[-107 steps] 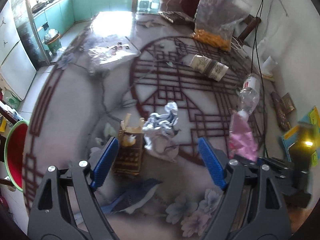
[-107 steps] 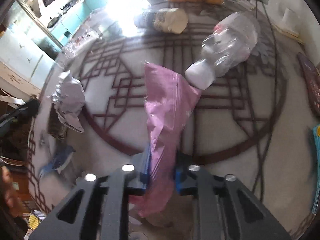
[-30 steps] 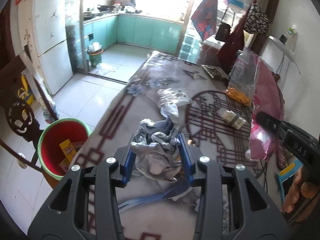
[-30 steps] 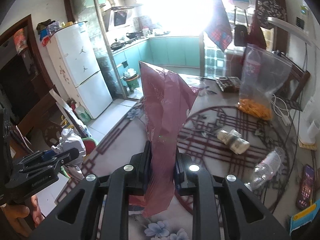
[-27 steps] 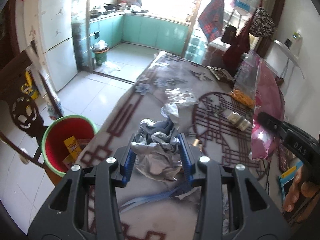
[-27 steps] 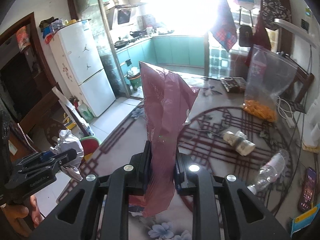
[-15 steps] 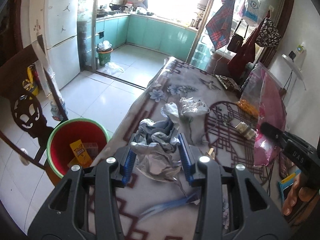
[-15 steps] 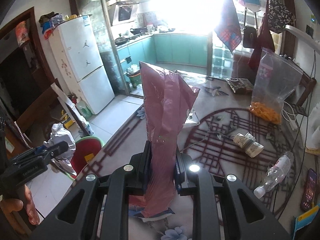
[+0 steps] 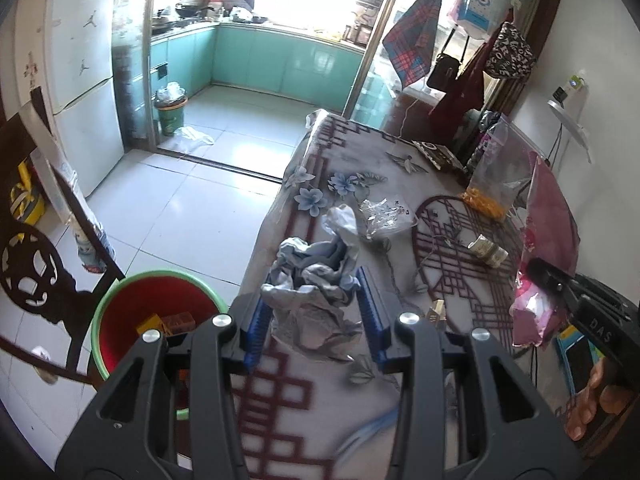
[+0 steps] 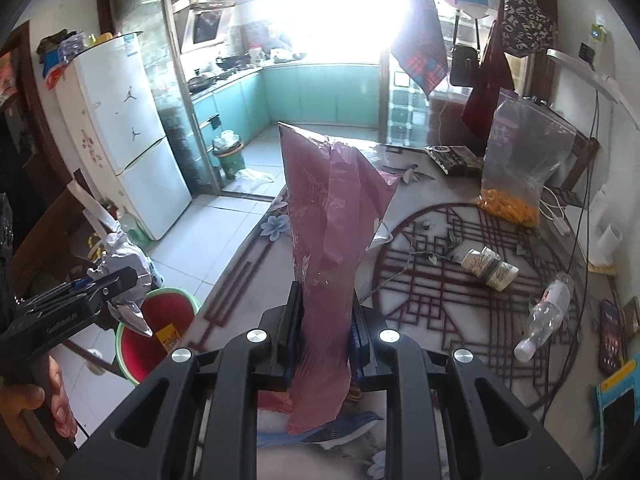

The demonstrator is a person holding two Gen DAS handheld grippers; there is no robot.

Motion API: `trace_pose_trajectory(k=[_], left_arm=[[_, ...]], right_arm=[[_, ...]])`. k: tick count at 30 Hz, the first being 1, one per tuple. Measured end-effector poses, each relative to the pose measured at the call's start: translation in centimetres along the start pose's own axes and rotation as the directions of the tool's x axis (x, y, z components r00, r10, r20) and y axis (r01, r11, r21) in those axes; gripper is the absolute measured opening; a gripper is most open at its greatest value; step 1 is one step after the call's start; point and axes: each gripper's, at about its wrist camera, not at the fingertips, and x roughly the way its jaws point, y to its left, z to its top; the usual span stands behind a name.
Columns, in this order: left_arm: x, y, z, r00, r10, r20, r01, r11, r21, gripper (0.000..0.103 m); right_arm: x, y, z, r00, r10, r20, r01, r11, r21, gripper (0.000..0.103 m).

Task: Collect trash
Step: 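Carry the crumpled paper and pink bag toward the red bucket with both tools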

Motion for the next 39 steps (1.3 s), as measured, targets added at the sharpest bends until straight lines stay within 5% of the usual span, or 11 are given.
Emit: trace_pose_trajectory(k=[11, 39], left_arm=[[-0.6, 4.5, 0.9, 1.0, -0.028, 0.0, 0.028, 0.999, 0.019, 0.038], [-0.4, 13.5, 0.2, 0.998, 0.056, -0.03, -0.059, 0.994, -0.097, 0.038]], right_arm=[[0.4, 4.6, 0.3, 1.0, -0.026, 0.007, 0.026, 1.0, 0.009, 0.021], [3.7, 13.6, 1.7, 0.998, 0.062, -0.031, -0.065, 0.992, -0.109, 0.022]])
